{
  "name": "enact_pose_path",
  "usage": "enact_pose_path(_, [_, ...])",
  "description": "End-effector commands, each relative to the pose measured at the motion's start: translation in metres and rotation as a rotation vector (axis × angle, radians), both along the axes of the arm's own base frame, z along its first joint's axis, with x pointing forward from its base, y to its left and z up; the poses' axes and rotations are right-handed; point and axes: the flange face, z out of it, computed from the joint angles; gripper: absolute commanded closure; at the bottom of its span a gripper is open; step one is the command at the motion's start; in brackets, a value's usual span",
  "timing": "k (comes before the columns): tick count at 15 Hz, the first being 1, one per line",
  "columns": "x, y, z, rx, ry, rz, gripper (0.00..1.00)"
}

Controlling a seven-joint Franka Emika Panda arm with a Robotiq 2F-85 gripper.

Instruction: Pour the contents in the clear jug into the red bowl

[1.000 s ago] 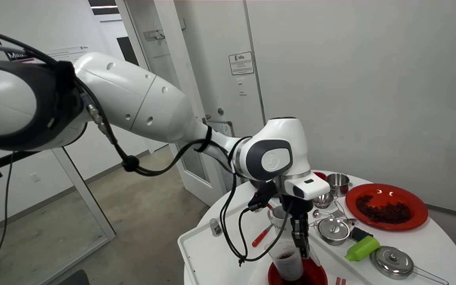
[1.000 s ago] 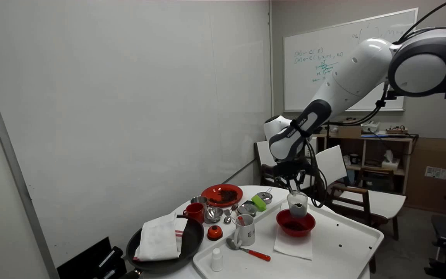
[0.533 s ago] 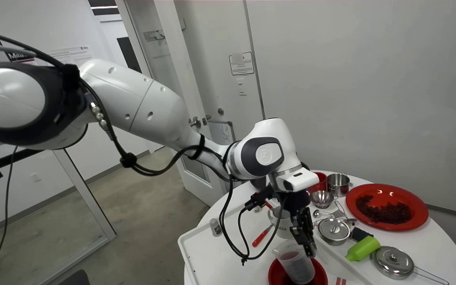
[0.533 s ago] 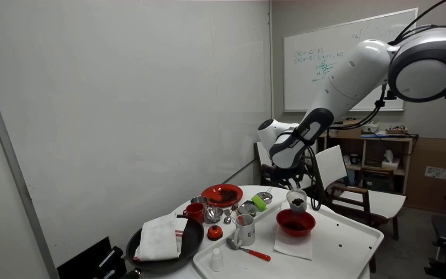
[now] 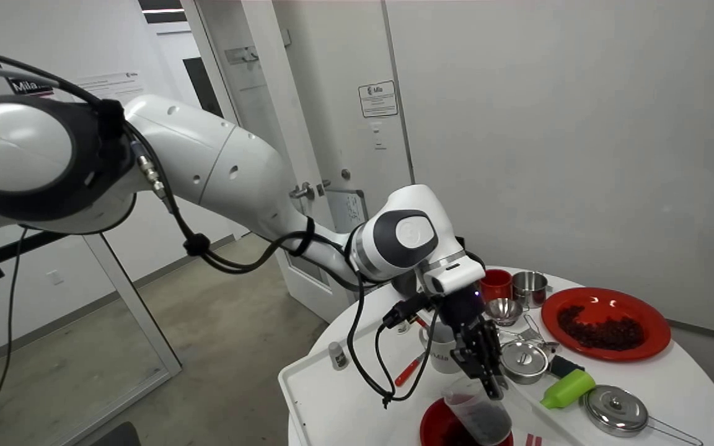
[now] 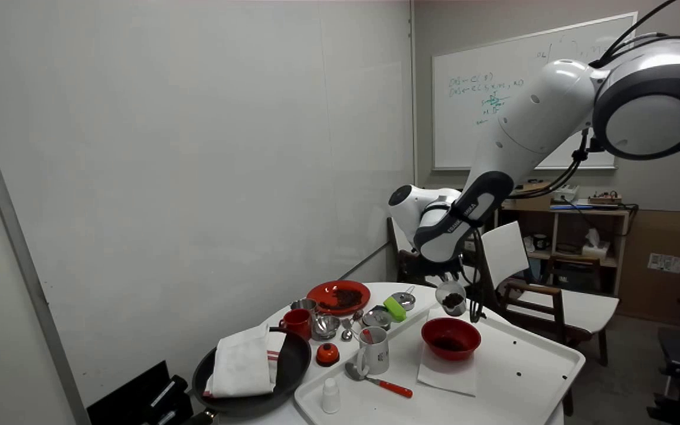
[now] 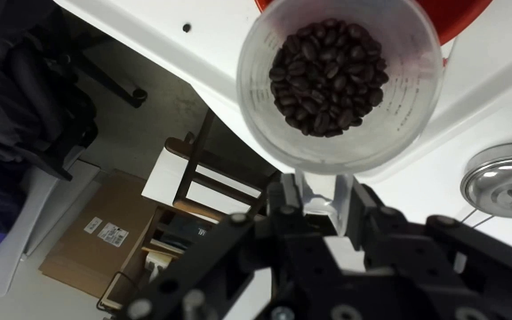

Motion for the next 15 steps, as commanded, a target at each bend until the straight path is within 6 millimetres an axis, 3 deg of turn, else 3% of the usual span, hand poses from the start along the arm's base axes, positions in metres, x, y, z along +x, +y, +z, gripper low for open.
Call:
enact_pose_path(1, [-0.003,0.005,-0.007,-0.121,-0.021,-0.059,0.9])
enact_pose_path(6, [-0.008,0.015,-0.019,-0.258,-0.022,-0.128,0.9])
enact_pose_path(15, [-0.014,0.045,-0.018,-0.521,-0.047,-0.209,0.9])
